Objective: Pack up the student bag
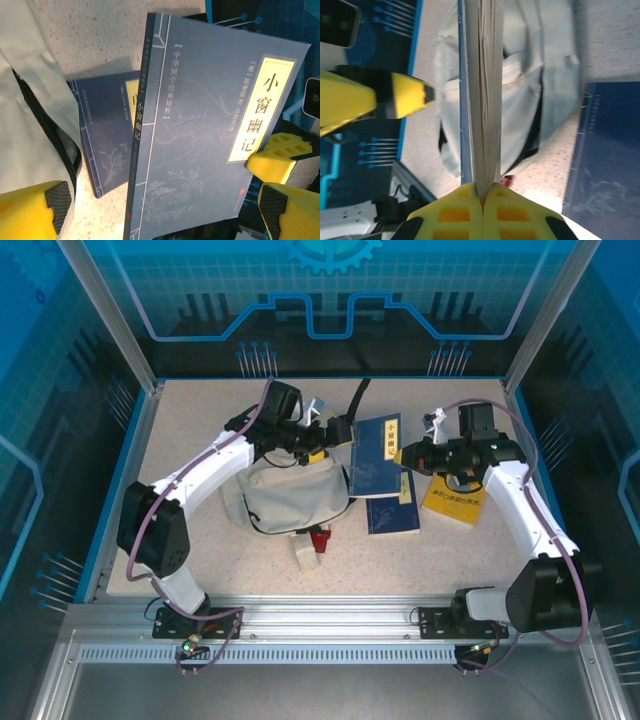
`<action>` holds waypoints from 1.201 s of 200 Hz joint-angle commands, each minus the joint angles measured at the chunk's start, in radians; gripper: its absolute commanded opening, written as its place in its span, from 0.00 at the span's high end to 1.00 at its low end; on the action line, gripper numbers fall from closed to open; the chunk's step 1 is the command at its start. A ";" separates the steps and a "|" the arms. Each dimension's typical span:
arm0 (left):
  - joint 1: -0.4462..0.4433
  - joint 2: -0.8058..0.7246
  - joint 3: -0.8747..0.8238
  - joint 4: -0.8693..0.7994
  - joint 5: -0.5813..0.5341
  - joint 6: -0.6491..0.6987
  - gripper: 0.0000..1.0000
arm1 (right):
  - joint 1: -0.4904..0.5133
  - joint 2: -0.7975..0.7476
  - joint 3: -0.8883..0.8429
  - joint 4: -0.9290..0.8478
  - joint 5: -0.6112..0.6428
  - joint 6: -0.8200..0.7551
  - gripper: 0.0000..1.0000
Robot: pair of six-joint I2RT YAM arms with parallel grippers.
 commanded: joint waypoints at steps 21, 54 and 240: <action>0.032 -0.051 -0.140 0.244 0.201 -0.121 0.01 | 0.068 0.022 -0.007 0.130 -0.184 0.055 0.96; 0.042 -0.039 -0.198 0.372 0.248 -0.200 0.02 | 0.093 0.056 -0.008 0.183 -0.244 0.080 0.96; 0.145 -0.247 -0.387 0.740 0.112 -0.450 0.90 | 0.206 -0.157 -0.241 0.445 0.077 0.437 0.00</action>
